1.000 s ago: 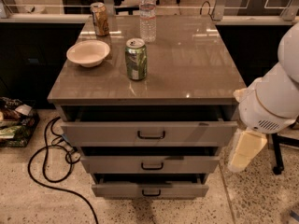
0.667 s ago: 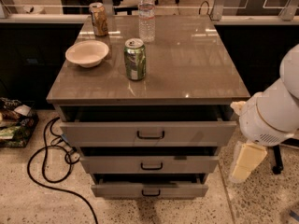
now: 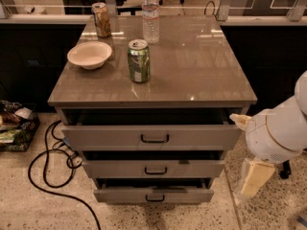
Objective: Open bottom drawer
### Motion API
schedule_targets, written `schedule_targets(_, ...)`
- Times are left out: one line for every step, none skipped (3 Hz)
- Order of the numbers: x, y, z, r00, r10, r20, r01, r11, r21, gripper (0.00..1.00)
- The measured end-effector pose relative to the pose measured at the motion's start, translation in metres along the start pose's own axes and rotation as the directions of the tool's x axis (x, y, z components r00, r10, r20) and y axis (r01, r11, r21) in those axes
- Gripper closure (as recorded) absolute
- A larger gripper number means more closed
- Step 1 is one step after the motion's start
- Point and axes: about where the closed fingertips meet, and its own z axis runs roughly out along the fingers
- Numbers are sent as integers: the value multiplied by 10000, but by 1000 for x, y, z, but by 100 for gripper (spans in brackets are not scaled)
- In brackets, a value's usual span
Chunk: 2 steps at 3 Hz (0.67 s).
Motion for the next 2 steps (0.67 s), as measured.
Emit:
schedule_targets(0,0,0,10000,-3,-11,3,10000,-1,0)
schedule_targets(-2,5,23,9998,134,-174,-134,9999,10,0)
